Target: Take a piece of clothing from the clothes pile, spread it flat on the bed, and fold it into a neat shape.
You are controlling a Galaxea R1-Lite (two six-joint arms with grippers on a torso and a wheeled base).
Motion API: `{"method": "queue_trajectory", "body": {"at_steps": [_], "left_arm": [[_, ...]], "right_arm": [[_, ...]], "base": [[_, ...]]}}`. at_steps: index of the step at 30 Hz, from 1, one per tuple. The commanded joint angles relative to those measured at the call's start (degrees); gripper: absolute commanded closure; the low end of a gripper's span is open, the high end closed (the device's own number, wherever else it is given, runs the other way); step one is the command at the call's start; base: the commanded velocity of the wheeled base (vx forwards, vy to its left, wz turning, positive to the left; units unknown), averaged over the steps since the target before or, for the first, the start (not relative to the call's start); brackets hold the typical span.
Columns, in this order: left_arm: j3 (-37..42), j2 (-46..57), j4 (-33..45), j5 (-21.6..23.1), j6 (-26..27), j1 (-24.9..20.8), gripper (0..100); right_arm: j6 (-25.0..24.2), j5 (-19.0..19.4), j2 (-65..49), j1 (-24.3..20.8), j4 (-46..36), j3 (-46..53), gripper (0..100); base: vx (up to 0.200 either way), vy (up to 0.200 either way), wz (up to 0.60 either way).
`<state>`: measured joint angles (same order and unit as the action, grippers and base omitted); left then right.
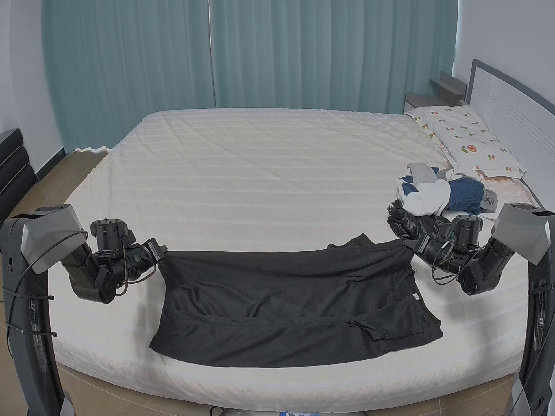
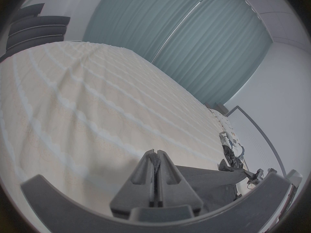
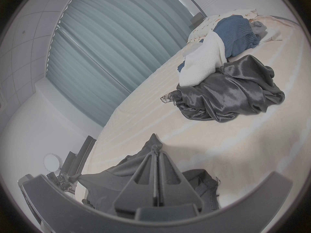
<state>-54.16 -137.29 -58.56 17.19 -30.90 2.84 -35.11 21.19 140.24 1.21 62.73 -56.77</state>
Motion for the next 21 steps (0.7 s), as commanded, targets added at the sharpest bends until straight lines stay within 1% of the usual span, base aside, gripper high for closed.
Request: {"method": "queue_trajectory", "body": {"at_steps": [1, 3, 4, 7, 9, 13, 16, 18, 21], "left_arm": [[1.69, 0.27, -1.03, -0.14, 0.05, -0.03, 100], [1.52, 0.18, -1.03, -0.23, -0.03, -0.03, 100], [1.25, 0.09, -1.03, -0.31, -0.03, -0.03, 100], [0.90, -0.08, -1.03, -0.31, -0.21, -0.03, 100], [0.73, -0.08, -1.03, -0.31, -0.21, -0.03, 100], [-1.21, -0.52, -0.67, -0.31, -0.47, -0.03, 100], [-2.26, -1.75, -0.85, -0.31, -0.91, -0.03, 100], [-3.32, -2.46, -0.85, -0.31, -2.06, -0.03, 100], [-5.34, -3.33, -0.85, -0.31, -5.75, -0.03, 100]], "right_arm": [[1.18, -0.01, -0.32, 0.29, 0.20, 0.61, 100], [1.71, -0.27, 0.38, 0.11, 1.08, 0.26, 100], [2.59, -0.36, 1.79, -0.06, 3.36, 0.17, 100], [3.29, -0.53, 3.90, -0.24, 6.44, -0.45, 100], [3.29, -0.53, 4.25, -0.33, 6.53, -1.06, 100], [3.20, -0.62, 6.27, -0.86, 6.88, -6.25, 100], [3.29, -2.91, 8.47, -1.29, 7.14, -9.41, 100], [3.47, -3.61, 9.70, -1.91, 7.14, -10.64, 100], [5.05, -4.14, 11.63, -2.17, 7.14, -12.13, 100]], "base": [[0.000, 0.000, 0.00], [0.000, 0.000, 0.00], [0.000, 0.000, 0.00], [0.000, 0.000, 0.00], [0.000, 0.000, 0.00], [0.000, 0.000, 0.00], [0.000, 0.000, 0.00], [0.000, 0.000, 0.00], [0.000, 0.000, 0.00]]}}
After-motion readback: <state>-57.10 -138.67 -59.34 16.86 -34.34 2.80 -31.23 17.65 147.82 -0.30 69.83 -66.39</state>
